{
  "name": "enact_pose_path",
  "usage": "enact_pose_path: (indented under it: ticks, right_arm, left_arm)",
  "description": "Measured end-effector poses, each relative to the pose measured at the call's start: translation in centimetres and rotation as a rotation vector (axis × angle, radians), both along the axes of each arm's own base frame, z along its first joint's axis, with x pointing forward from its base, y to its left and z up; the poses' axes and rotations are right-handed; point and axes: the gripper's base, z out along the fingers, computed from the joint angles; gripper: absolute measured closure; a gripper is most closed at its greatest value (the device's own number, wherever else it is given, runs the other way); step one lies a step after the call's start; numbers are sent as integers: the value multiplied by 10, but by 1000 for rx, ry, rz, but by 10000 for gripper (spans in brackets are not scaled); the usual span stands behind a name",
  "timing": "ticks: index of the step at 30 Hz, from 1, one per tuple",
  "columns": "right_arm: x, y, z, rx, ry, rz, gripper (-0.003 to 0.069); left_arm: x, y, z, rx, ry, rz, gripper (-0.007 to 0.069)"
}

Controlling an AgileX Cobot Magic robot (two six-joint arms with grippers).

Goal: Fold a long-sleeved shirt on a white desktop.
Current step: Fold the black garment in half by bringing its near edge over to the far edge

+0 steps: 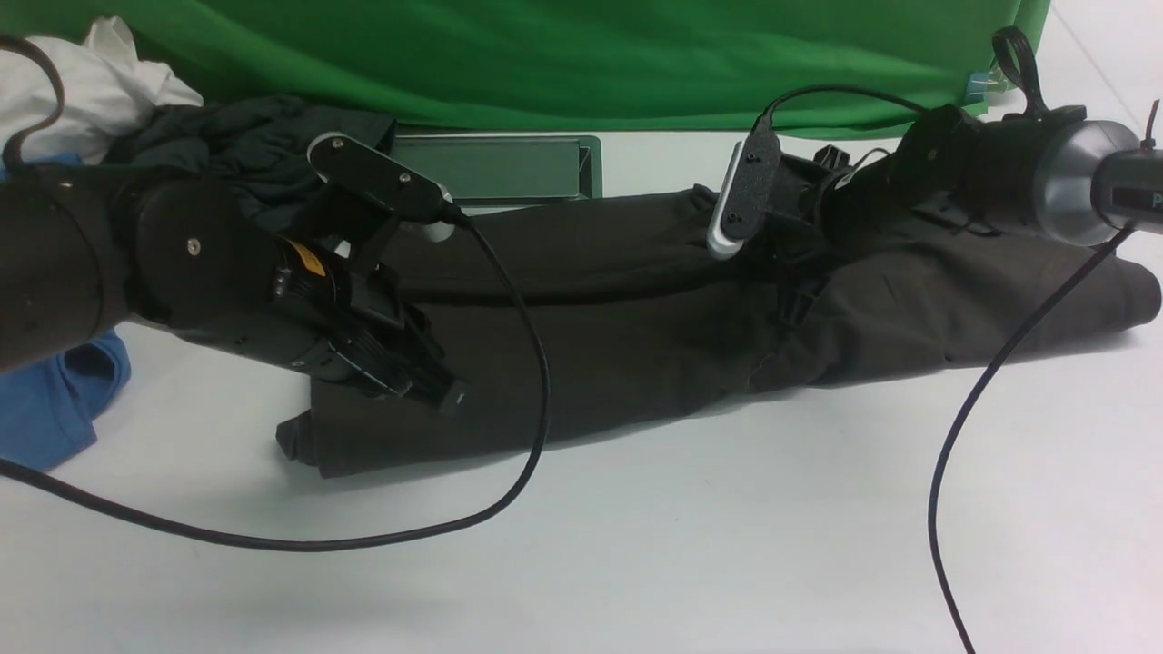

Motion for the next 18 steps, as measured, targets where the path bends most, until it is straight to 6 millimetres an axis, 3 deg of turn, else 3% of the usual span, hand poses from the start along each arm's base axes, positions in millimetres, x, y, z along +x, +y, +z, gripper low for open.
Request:
enact_pose_path:
  ticks: [10,18]
  right_arm:
    - [13,-3,9,31,-138,-100,622]
    - [30,-4,2,28,-250,-152,612]
  left_arm:
    - [-1,0,-1,4,15,-3,608]
    - [-5,1,-1,10,48,-9,608]
